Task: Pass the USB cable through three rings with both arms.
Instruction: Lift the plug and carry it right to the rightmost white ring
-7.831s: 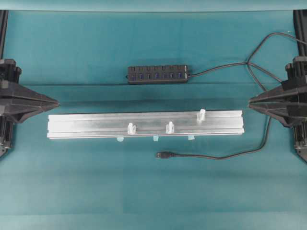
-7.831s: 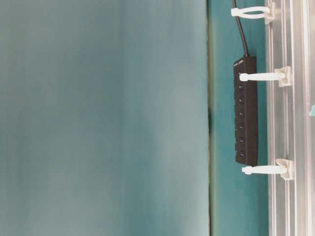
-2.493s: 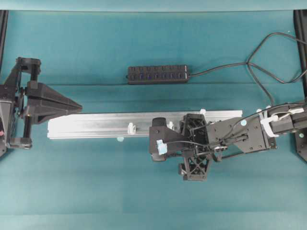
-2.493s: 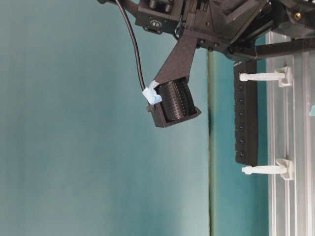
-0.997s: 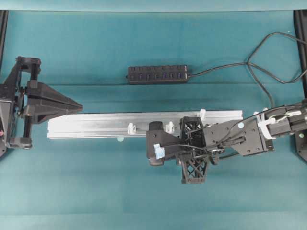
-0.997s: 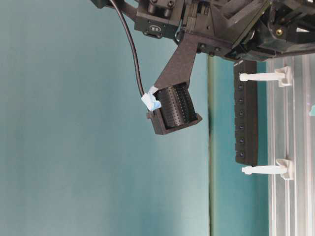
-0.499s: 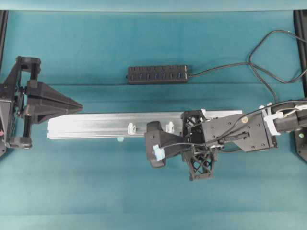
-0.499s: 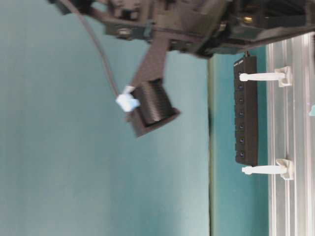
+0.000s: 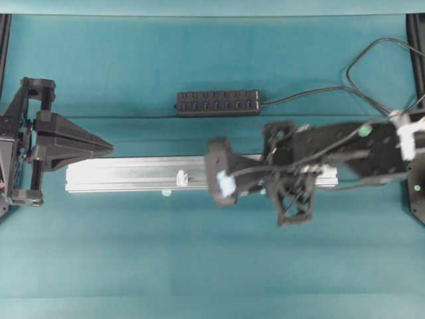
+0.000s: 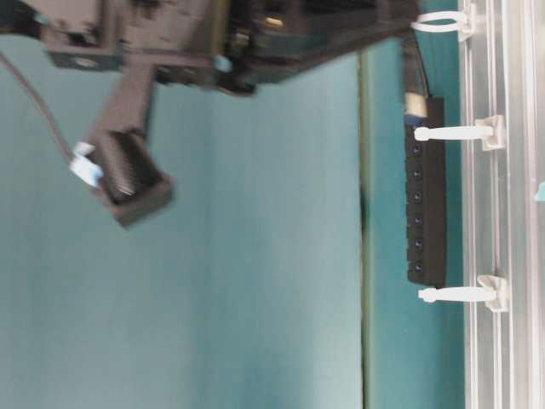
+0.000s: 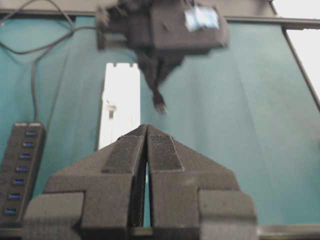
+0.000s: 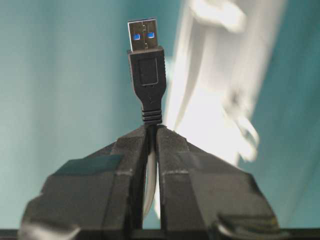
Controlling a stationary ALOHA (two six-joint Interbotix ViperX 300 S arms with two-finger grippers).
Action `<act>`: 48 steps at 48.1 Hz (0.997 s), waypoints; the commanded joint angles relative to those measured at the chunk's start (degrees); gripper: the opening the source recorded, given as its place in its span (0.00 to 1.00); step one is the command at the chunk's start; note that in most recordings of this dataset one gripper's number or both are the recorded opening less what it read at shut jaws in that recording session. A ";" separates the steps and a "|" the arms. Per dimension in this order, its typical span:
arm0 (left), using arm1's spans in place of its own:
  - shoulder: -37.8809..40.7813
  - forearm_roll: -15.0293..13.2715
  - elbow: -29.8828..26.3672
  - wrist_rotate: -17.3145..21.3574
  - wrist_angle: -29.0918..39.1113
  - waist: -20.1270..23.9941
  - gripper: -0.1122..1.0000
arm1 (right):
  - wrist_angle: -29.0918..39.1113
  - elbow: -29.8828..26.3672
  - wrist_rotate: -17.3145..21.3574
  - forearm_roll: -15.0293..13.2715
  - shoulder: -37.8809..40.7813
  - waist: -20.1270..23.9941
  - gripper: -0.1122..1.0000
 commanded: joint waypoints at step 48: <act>0.18 0.18 -1.76 -0.44 -0.62 1.05 0.12 | -3.25 18.28 0.44 -3.08 -16.61 -6.59 0.03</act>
